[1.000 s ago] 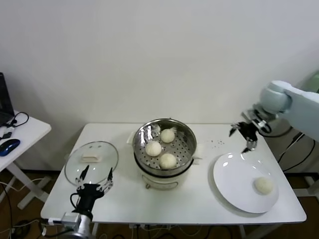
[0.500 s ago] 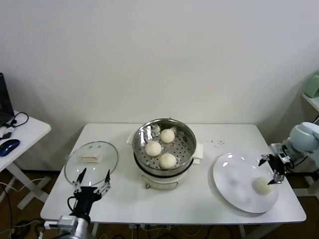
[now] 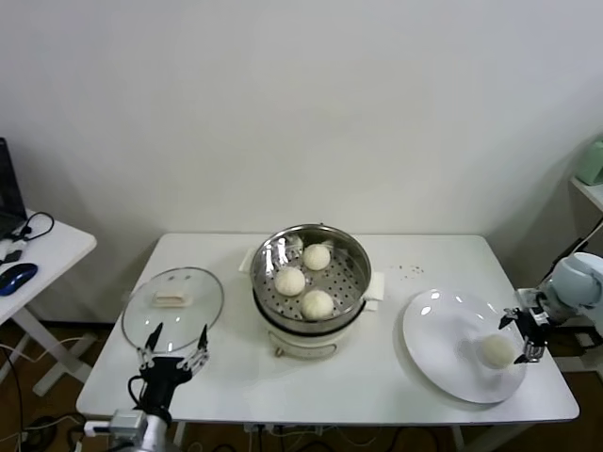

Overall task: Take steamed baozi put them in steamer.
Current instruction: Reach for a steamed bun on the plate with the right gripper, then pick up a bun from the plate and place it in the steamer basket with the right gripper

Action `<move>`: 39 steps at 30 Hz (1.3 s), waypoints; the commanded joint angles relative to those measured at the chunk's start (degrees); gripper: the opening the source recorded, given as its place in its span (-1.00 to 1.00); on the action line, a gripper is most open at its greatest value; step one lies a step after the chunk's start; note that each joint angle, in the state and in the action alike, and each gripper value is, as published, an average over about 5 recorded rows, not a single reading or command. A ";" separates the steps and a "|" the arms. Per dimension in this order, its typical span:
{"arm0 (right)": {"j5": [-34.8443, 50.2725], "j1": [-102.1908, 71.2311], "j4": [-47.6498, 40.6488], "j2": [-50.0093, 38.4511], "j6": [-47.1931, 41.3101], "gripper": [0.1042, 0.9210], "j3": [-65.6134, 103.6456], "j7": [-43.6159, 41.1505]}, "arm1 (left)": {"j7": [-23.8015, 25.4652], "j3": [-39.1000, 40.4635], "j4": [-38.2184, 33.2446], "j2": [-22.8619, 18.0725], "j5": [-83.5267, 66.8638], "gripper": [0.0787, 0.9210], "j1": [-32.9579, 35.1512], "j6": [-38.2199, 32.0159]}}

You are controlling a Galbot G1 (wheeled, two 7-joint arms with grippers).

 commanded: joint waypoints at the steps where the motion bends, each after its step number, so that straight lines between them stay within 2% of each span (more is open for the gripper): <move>1: -1.16 -2.18 -2.63 2.77 0.08 0.76 1.28 0.52 | -0.12 -0.14 0.24 0.06 -0.38 0.77 -0.07 0.15; 18: -1.35 -1.76 -3.68 3.77 -0.09 0.75 0.86 -0.16 | -0.23 0.67 0.06 -0.62 0.26 0.77 -0.85 0.63; 28: 0.16 -1.80 -3.65 3.54 -0.20 0.49 1.71 0.15 | -0.33 0.71 0.05 -0.66 0.34 0.77 -0.89 0.90; 31: 2.47 -0.23 -3.22 3.11 -0.66 0.46 0.72 0.27 | -0.36 0.74 -0.03 -0.70 0.36 0.77 -1.13 1.03; 39: 15.32 13.46 -0.81 1.22 -4.65 0.45 -11.12 0.48 | -0.26 0.94 -0.16 -0.86 0.58 0.77 -1.43 1.69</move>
